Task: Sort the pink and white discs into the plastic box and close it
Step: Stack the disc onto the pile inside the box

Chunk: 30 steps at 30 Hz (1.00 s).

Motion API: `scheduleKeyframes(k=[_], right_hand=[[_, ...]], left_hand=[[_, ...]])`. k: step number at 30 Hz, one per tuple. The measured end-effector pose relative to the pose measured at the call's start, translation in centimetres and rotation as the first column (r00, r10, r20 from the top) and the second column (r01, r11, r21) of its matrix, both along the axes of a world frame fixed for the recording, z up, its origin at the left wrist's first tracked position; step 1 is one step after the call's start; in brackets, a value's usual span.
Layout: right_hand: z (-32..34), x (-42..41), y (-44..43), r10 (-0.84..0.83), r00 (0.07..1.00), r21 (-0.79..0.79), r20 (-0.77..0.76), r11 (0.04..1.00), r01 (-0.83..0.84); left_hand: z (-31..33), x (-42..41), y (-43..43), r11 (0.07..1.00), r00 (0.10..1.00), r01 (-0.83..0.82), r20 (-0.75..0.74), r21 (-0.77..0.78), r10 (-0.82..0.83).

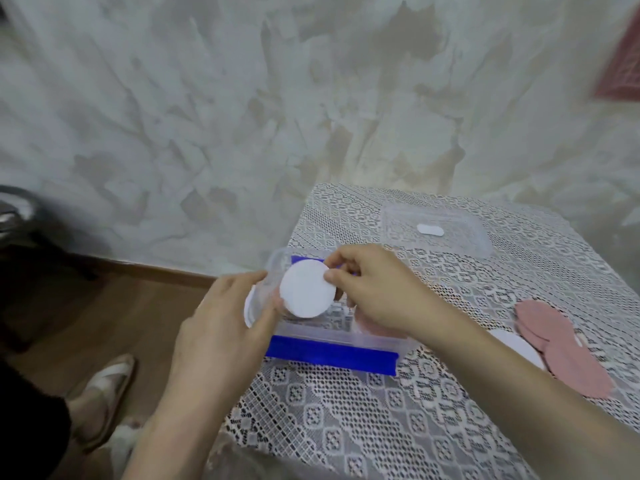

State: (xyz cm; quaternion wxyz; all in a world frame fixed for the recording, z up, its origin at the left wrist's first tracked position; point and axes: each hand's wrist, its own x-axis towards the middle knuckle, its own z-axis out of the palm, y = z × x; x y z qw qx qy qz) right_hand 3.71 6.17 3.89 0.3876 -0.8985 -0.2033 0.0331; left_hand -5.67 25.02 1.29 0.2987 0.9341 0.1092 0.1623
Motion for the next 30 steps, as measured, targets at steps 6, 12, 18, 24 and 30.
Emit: scheduleKeyframes(k=[6,12,18,24,30], right_hand=[[-1.4,2.5,3.3,0.029,0.993,-0.369,0.115,0.929,0.016],[-1.3,2.6,3.5,0.153,0.971,-0.552,0.186,0.833,-0.026],[-0.7,1.8,3.0,0.267,0.963,-0.667,0.032,0.723,-0.178],[-1.7,3.2,3.3,0.312,0.944,-0.67,0.11,0.725,-0.161],[-2.2,3.4,3.0,0.32,0.937,-0.631,0.139,0.758,-0.165]], left_hand=[[-0.4,0.3,0.0,0.995,0.996,0.048,-0.073,-0.086,-0.055],[-0.8,0.7,0.3,0.995,0.997,0.061,-0.043,-0.074,-0.065],[-1.3,0.8,0.0,0.993,0.998,0.062,0.007,-0.103,-0.061],[-1.2,1.1,0.3,0.997,1.0,0.022,0.015,-0.08,-0.021],[-0.7,1.1,0.0,0.999,1.0,0.012,0.005,-0.042,-0.012]])
